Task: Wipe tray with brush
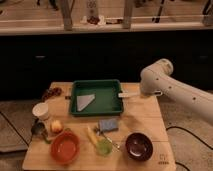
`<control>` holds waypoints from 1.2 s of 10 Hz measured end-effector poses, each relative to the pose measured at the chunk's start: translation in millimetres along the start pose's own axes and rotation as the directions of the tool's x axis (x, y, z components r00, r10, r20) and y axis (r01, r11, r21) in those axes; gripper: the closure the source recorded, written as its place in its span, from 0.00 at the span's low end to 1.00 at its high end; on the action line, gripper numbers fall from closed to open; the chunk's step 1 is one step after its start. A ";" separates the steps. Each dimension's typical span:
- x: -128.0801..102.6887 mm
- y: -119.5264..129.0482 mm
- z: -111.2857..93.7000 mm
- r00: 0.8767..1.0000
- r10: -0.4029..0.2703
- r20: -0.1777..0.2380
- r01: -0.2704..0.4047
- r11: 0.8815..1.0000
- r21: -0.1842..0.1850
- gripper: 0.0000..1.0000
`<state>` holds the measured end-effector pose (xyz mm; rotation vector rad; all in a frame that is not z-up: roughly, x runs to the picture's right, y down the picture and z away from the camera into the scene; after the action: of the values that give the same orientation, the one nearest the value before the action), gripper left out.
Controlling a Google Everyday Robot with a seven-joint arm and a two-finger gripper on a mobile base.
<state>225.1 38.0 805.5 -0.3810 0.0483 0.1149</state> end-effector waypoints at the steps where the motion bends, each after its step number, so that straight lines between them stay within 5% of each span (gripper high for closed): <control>1: -4.1 -1.5 1.6 1.000 -0.012 0.000 0.012 1.000 0.002 0.95; 12: -33.9 -19.8 25.8 0.992 -0.124 -0.013 0.125 0.992 0.018 0.95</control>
<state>194.5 25.8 839.0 -0.3648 0.0370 -0.0109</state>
